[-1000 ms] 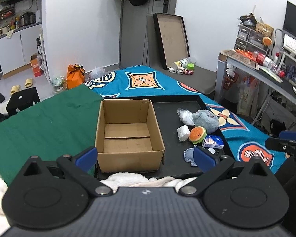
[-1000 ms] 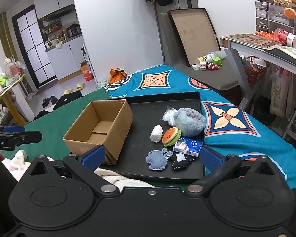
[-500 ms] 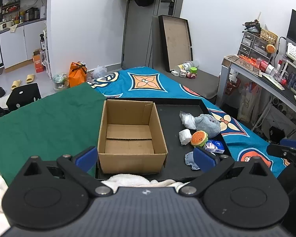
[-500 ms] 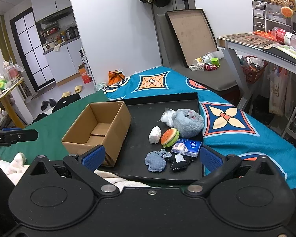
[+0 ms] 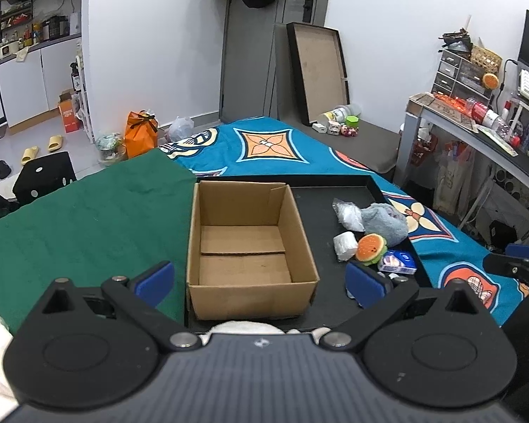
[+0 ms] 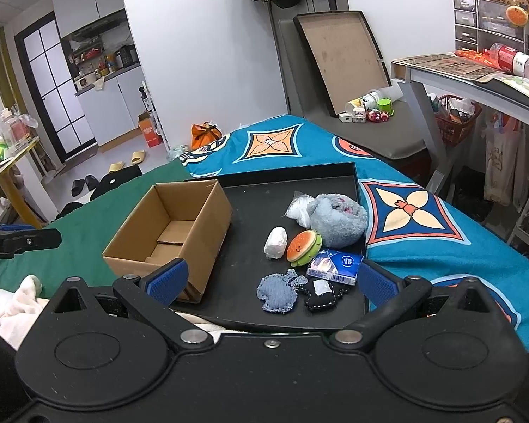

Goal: Organize soft objects
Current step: 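Reach the right tool to the grey plush toy and close on it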

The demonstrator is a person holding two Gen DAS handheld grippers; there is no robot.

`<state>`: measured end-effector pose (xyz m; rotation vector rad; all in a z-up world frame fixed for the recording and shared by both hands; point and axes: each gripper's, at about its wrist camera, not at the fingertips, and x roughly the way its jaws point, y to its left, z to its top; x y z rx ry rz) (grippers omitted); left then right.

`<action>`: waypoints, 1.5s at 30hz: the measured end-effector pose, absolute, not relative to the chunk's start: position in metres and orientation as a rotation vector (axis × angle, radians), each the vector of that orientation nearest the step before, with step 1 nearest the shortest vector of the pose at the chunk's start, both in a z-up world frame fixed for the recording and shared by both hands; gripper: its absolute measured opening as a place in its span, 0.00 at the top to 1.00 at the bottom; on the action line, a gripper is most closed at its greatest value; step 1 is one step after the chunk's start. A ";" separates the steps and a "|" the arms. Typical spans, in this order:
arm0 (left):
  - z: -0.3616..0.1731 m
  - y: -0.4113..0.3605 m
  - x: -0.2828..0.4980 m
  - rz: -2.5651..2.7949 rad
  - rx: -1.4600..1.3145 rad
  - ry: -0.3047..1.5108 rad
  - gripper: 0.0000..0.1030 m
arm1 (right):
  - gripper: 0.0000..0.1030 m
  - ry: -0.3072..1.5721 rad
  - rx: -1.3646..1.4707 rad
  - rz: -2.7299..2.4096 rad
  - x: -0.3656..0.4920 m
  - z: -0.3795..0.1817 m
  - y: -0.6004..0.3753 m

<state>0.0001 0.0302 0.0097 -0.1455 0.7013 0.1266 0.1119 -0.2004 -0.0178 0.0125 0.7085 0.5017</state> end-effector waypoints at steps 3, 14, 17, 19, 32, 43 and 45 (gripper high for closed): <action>0.006 0.038 0.005 0.135 -0.144 0.707 0.01 | 0.00 0.707 0.015 0.497 0.118 -0.021 -0.198; -0.011 0.069 0.032 0.143 -0.134 0.747 0.03 | 0.00 0.713 0.024 0.471 0.145 -0.034 -0.188; -0.017 0.076 0.040 0.146 -0.138 0.745 0.03 | 0.00 0.725 0.014 0.471 0.152 -0.041 -0.184; -0.022 0.081 0.045 0.148 -0.148 0.738 0.03 | 0.00 0.732 0.007 0.468 0.157 -0.046 -0.180; -0.068 0.109 0.085 0.142 -0.213 0.769 0.24 | 0.14 0.793 -0.055 0.448 0.192 -0.077 -0.153; -0.089 0.111 0.107 0.150 -0.230 0.798 0.41 | 0.21 0.803 -0.081 0.353 0.238 -0.098 -0.151; -0.092 0.109 0.110 0.154 -0.224 0.799 0.45 | 0.20 0.798 -0.084 0.337 0.245 -0.101 -0.152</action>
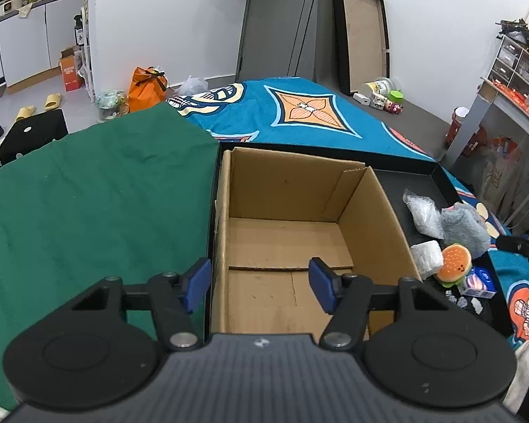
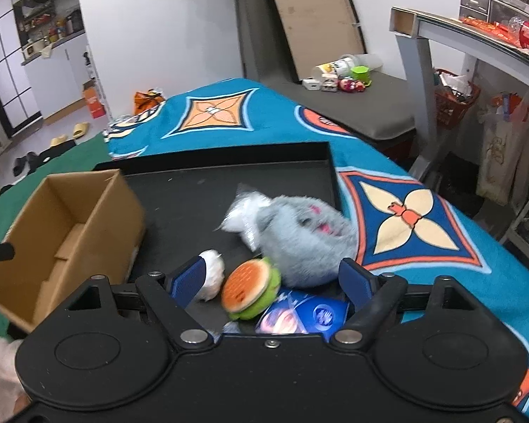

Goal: Organize soft objects
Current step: 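Reach the right tool to the grey plush toy and close on it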

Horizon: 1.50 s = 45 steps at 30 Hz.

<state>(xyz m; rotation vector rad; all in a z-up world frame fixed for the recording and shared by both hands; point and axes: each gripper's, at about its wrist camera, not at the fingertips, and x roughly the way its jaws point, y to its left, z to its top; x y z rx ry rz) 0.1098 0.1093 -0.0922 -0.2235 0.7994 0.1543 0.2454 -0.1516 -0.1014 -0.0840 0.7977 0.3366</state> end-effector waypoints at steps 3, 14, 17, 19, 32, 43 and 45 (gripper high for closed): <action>-0.096 0.108 0.113 0.177 -0.226 0.808 0.49 | 0.17 0.799 -0.072 0.317 0.258 -0.108 -0.153; -0.104 0.103 0.118 0.289 -0.223 0.827 0.65 | 0.06 0.821 -0.052 0.279 0.286 -0.130 -0.152; -0.105 0.100 0.121 0.316 -0.208 0.828 0.67 | 0.06 0.834 -0.052 0.273 0.293 -0.136 -0.151; -0.106 0.099 0.124 0.334 -0.202 0.823 0.70 | 0.06 0.842 -0.057 0.270 0.296 -0.140 -0.149; -0.113 0.091 0.136 0.423 -0.126 0.833 0.79 | 0.15 0.848 -0.094 0.244 0.311 -0.155 -0.139; -0.117 0.082 0.135 0.458 -0.047 0.818 0.87 | 0.47 0.809 -0.094 0.245 0.305 -0.148 -0.147; -0.116 0.082 0.134 0.455 -0.036 0.812 0.87 | 0.60 0.801 -0.081 0.250 0.302 -0.143 -0.149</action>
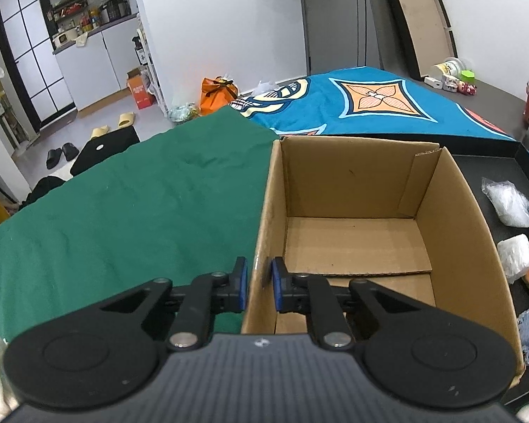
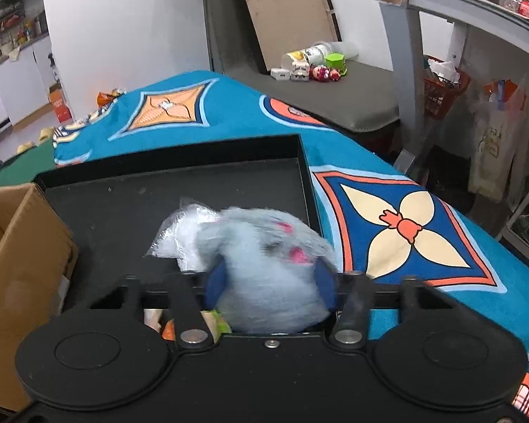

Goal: Organize soft objects
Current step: 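Reach the right tool to the grey plush toy and close on it, then lift the grey plush with the right tool and carry it over the box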

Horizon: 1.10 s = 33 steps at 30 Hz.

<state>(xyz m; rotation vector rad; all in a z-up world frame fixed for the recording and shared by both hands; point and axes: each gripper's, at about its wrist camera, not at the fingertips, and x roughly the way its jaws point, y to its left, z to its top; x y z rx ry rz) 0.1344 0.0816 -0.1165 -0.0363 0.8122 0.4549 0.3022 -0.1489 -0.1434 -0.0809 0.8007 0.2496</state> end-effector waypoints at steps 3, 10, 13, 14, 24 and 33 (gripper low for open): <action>-0.116 0.079 0.134 0.455 -0.022 0.807 0.87 | 0.71 0.791 -0.079 0.265 0.295 -0.136 -0.147; -0.114 0.077 0.134 0.442 -0.010 0.809 0.88 | 0.87 0.783 -0.098 0.295 0.289 -0.132 -0.146; -0.112 0.077 0.133 0.437 0.000 0.805 0.89 | 0.99 0.770 -0.091 0.298 0.285 -0.128 -0.148; -0.111 0.077 0.133 0.436 -0.001 0.804 0.89 | 1.00 0.764 -0.086 0.301 0.283 -0.126 -0.149; -0.110 0.077 0.133 0.428 0.004 0.807 0.88 | 1.00 0.711 -0.071 0.326 0.269 -0.108 -0.157; -0.108 0.073 0.133 0.415 0.021 0.807 0.87 | 0.07 0.703 -0.032 0.270 0.277 -0.118 -0.167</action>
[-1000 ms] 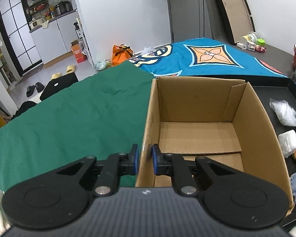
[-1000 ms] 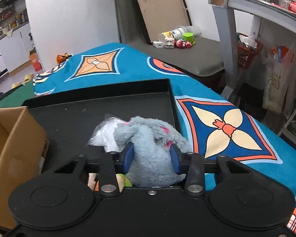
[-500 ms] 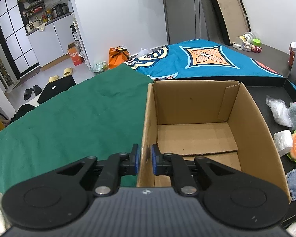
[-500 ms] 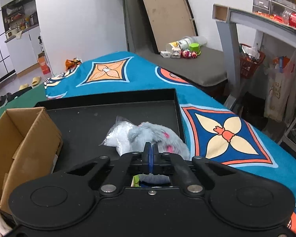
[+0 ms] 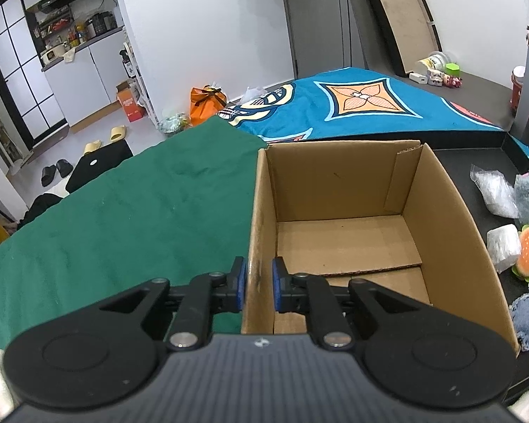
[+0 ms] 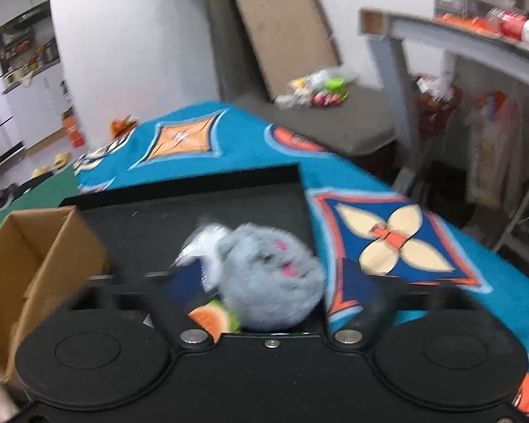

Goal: Organize soft objects
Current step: 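Lift the grey plush with the right tool and carry it over the box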

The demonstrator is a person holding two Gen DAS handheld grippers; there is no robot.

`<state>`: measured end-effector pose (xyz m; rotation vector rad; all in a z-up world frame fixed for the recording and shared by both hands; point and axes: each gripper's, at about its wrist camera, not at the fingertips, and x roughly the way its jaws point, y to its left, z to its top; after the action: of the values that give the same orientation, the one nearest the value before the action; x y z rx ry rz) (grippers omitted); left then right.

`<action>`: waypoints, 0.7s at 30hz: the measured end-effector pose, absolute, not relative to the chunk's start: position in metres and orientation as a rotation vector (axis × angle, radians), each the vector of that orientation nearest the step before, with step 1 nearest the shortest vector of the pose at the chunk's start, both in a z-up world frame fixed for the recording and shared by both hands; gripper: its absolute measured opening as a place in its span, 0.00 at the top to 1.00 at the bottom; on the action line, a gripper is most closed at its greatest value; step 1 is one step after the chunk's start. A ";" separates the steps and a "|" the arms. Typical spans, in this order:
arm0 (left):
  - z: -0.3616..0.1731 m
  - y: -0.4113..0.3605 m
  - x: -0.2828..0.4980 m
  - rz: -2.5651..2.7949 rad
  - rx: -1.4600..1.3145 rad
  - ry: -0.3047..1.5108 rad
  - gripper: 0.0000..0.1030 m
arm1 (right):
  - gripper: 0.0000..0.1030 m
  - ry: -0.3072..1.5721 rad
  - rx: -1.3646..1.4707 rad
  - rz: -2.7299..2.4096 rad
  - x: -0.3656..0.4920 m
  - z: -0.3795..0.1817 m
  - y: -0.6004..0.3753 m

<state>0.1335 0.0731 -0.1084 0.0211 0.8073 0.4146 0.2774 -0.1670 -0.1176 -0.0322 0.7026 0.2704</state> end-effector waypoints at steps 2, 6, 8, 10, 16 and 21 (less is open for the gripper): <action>-0.109 0.073 0.135 0.418 0.028 0.810 0.87 | 0.07 0.720 -0.039 0.280 0.282 -0.123 -0.167; -0.113 0.070 0.139 0.426 0.054 0.819 0.86 | 0.07 0.770 -0.026 0.271 0.297 -0.138 -0.169; -0.114 0.067 0.141 0.431 0.075 0.824 0.85 | 0.07 0.792 -0.014 0.268 0.303 -0.145 -0.169; -0.115 0.066 0.143 0.436 0.089 0.827 0.85 | 0.07 0.802 -0.024 0.277 0.307 -0.150 -0.166; -0.116 0.064 0.146 0.451 0.103 0.837 0.85 | 0.17 0.834 -0.067 0.298 0.313 -0.161 -0.155; -0.117 0.064 0.147 0.451 0.103 0.842 0.85 | 0.40 0.826 -0.073 0.273 0.313 -0.158 -0.159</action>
<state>0.1469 0.0642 -0.1165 0.1033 0.8422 0.4511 0.3126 -0.1590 -0.1575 -0.0731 0.8264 0.2733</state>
